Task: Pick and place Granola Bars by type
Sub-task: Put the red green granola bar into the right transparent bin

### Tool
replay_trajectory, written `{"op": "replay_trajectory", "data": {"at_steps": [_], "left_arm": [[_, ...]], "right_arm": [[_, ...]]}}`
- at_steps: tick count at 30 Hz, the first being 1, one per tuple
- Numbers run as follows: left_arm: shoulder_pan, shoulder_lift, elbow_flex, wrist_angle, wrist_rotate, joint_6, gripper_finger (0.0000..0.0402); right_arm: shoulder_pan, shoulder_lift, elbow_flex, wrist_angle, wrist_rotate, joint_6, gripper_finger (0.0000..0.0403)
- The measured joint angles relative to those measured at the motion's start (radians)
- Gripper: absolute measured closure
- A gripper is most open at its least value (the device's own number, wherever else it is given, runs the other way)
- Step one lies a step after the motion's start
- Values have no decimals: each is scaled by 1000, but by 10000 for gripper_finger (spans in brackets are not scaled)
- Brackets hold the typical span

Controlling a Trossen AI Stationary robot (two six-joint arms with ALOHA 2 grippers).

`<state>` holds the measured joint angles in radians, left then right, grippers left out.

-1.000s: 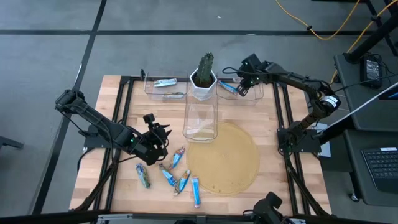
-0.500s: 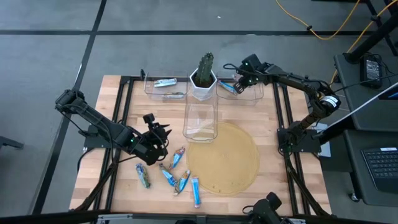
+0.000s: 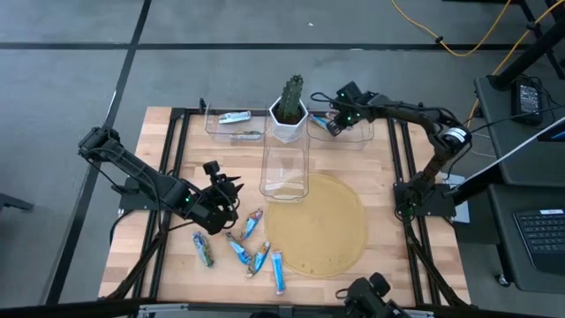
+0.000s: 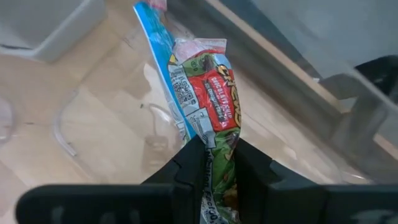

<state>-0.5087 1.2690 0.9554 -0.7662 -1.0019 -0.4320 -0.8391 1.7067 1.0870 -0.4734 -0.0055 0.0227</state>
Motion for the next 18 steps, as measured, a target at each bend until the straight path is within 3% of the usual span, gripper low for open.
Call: {"op": "replay_trajectory", "data": {"at_steps": [18], "left_arm": [[0, 0, 0, 0, -3, 0, 300]], "right_arm": [[0, 40, 0, 49, 3, 53, 332]]}}
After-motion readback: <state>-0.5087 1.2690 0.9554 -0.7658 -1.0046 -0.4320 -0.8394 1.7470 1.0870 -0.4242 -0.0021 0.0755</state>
